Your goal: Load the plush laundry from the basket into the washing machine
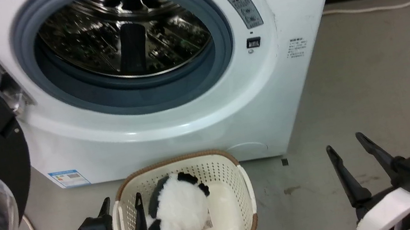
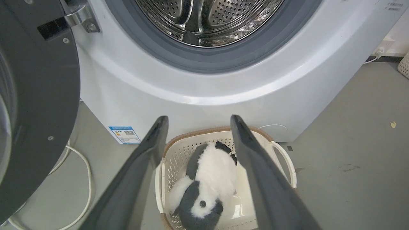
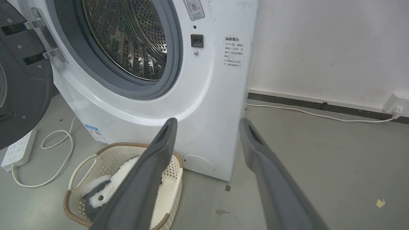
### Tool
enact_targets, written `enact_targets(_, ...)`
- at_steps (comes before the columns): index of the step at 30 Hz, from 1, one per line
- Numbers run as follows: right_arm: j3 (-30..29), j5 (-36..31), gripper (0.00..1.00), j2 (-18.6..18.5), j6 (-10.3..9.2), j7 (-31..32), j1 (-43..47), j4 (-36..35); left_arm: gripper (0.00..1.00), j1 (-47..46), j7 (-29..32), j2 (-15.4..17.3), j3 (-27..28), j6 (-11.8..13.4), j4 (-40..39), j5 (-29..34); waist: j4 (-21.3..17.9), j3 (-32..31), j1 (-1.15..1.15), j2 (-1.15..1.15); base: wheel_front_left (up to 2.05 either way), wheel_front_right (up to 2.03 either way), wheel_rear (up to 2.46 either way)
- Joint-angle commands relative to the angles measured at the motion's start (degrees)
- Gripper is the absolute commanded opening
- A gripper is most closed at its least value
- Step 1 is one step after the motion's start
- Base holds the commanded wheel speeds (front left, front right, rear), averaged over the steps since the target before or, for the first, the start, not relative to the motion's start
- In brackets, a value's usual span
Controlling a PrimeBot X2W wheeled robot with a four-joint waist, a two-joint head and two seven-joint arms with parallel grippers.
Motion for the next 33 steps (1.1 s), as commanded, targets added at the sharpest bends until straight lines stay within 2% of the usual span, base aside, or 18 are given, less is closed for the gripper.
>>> enact_targets(1, 0.4, 0.3, 1.0, 0.0, -0.01, -0.6, -1.1, -0.2, 1.0, -1.6, -0.4, 0.6, -0.2, -0.4, 1.6, -0.7, -0.4, 1.1, 0.0, 0.0, 0.0, 0.0, 0.0)
enact_targets(23, 2.2, 2.6, 1.0, 0.1, -0.02, -3.3, -3.5, -1.5, 1.0, -11.8, -1.9, 2.6, -2.8, -2.3, 18.2, -3.8, -2.3, 9.6, 0.0, 0.0, 0.0, 0.0, 0.0)
enact_targets(33, 3.9, 3.9, 1.0, 0.1, -0.03, -4.4, -4.6, -1.9, 1.0, -16.7, 0.6, 4.3, -4.6, -2.5, 26.1, -4.8, -3.5, 14.0, 0.0, 0.0, 0.0, 0.0, 0.0)
